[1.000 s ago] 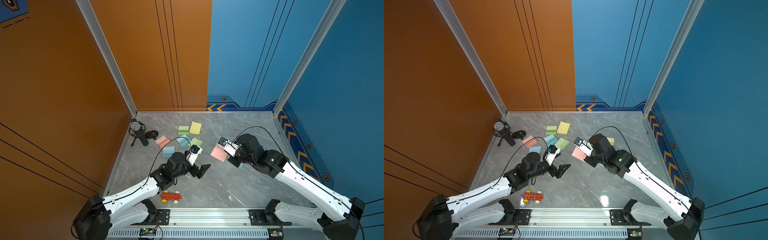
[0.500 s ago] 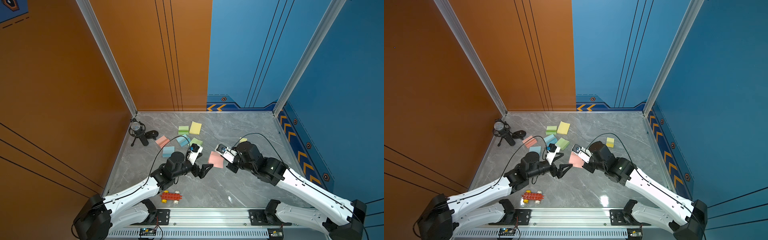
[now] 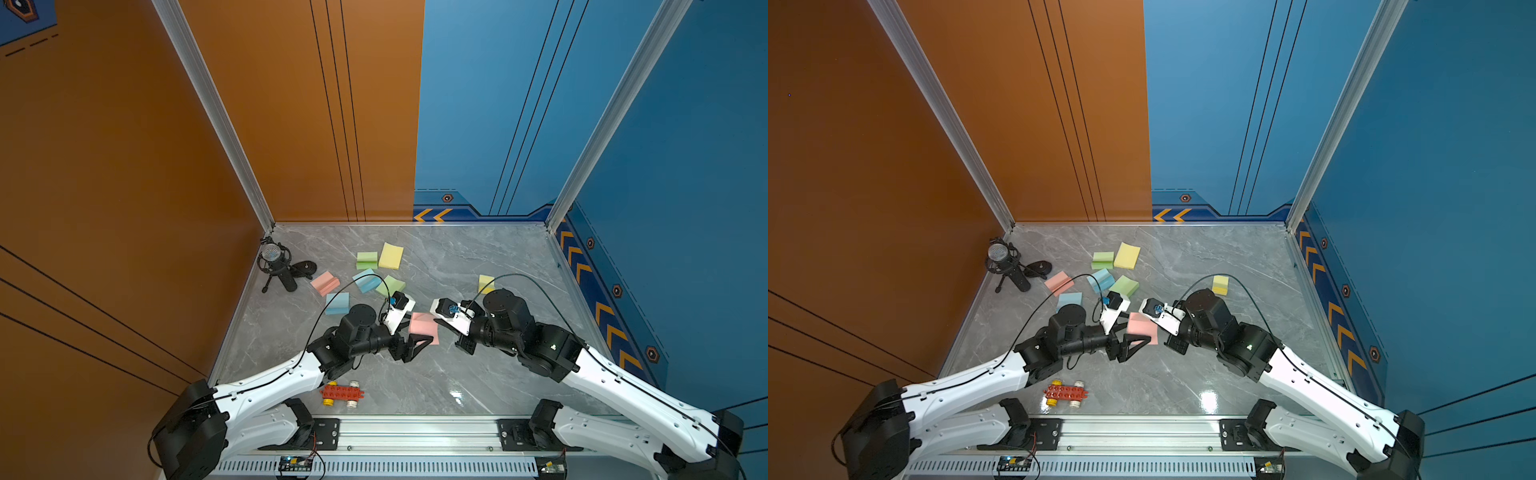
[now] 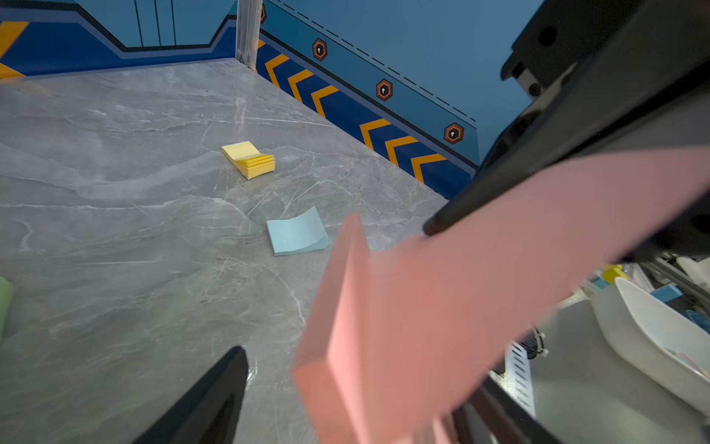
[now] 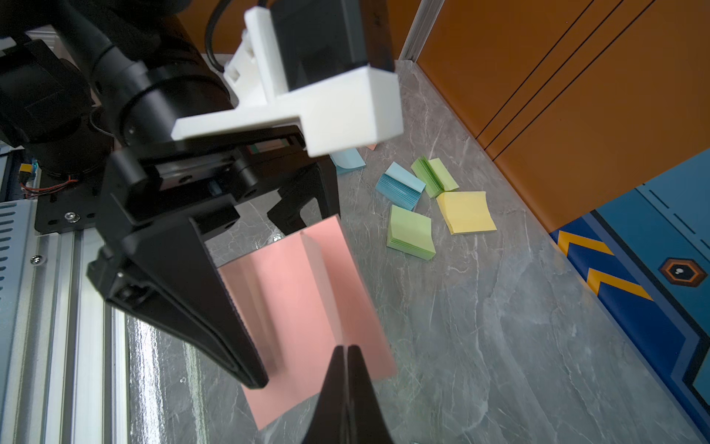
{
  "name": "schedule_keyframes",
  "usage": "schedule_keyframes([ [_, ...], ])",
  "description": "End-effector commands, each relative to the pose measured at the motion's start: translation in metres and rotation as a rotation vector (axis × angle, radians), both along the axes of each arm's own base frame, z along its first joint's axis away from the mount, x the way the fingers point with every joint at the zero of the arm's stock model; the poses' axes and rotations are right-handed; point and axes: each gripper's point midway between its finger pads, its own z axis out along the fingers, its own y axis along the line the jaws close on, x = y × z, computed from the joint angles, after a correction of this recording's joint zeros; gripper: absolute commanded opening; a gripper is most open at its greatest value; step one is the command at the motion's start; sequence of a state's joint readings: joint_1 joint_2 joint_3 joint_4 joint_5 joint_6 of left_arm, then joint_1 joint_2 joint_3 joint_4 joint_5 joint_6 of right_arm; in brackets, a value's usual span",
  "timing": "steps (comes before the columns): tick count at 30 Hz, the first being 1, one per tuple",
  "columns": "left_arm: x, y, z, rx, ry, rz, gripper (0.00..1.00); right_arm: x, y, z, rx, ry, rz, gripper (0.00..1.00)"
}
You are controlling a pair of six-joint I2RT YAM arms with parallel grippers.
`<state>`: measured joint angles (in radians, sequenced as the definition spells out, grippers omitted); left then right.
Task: Tear off pages from different memo pads
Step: Tear off the paper from the memo pad, then place the paper at the center of the board.
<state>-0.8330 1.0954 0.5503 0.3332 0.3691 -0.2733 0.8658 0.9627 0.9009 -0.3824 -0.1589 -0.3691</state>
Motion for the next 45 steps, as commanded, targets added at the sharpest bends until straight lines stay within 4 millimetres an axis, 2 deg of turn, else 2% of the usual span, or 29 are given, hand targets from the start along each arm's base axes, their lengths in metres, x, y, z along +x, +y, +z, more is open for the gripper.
schedule_keyframes([
  [1, -0.009, -0.011, 0.015, -0.025, -0.045, -0.065, 0.48, 0.000, 0.001, 0.002, 0.017, -0.011, 0.006, 0.00],
  [4, -0.003, -0.010, 0.011, -0.011, -0.045, -0.034, 0.19, 0.009, -0.006, 0.006, 0.023, -0.023, -0.043, 0.00],
  [11, 0.015, -0.008, -0.003, 0.018, 0.002, 0.041, 0.00, 0.027, -0.025, 0.021, 0.060, -0.049, -0.125, 0.00],
  [16, 0.033, -0.002, -0.014, 0.051, 0.045, 0.126, 0.00, 0.053, -0.044, 0.025, 0.049, -0.066, -0.188, 0.00],
  [20, 0.048, 0.012, -0.025, 0.114, 0.069, 0.216, 0.00, 0.077, -0.048, 0.020, 0.008, -0.048, -0.182, 0.00],
  [23, 0.058, 0.022, -0.030, 0.130, 0.096, 0.266, 0.00, 0.096, -0.043, 0.006, -0.094, -0.059, -0.079, 0.00],
  [25, 0.065, 0.031, -0.033, 0.136, 0.116, 0.304, 0.00, 0.111, -0.043, -0.010, -0.206, -0.067, 0.009, 0.00],
  [30, 0.074, 0.048, -0.035, 0.135, 0.131, 0.370, 0.00, 0.193, -0.069, -0.049, -0.495, -0.058, 0.053, 0.00],
  [36, 0.076, 0.056, -0.035, 0.144, 0.112, 0.406, 0.00, 0.264, -0.088, -0.087, -0.730, 0.021, 0.181, 0.00],
  [41, 0.077, 0.055, -0.039, 0.155, 0.119, 0.406, 0.00, 0.311, -0.092, -0.113, -0.743, -0.006, 0.196, 0.00],
  [45, 0.077, 0.049, -0.045, 0.161, 0.145, 0.391, 0.00, 0.331, -0.097, -0.143, -0.799, -0.006, 0.214, 0.00],
])
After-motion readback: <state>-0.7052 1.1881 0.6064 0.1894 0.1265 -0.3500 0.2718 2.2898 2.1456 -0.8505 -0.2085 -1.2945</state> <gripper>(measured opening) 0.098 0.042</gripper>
